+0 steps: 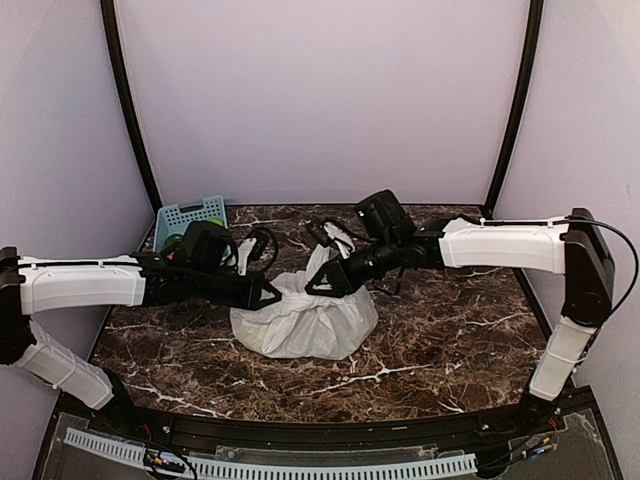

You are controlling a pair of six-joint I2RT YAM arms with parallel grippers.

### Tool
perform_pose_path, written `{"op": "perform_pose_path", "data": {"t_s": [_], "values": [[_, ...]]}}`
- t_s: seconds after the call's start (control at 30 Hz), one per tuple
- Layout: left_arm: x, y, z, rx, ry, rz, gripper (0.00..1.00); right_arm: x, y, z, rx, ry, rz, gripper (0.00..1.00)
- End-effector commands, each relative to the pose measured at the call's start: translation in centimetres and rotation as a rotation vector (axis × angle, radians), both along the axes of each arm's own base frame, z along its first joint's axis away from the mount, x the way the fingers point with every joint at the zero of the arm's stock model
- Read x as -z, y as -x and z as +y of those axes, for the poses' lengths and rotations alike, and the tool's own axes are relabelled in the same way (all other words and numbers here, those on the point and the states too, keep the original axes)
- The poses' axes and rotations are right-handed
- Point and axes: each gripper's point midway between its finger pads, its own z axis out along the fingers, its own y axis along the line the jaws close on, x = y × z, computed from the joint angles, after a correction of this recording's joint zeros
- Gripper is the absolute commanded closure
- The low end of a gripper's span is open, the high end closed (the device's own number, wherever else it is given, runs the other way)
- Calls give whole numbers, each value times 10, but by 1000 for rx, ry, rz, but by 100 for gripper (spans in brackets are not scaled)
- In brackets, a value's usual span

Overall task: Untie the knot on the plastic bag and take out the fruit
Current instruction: Untie the bag handles from the takeout bag.

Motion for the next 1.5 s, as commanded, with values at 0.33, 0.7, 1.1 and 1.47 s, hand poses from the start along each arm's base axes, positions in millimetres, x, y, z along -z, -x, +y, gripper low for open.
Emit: {"op": "perform_pose_path", "data": {"t_s": [0.33,0.7,1.1,1.47], "values": [[0,-2,6,-31,0,-4,99,19,4,-4,23,39,7,70],[1,-2,13,-55,-11,-11,99,-10,-14,-26,185,6,-126,100],[15,0,31,-136,-39,4,99,-4,-20,-61,340,29,-139,100],[22,6,37,-143,-31,23,99,-4,-15,-60,348,-13,-98,100]]}}
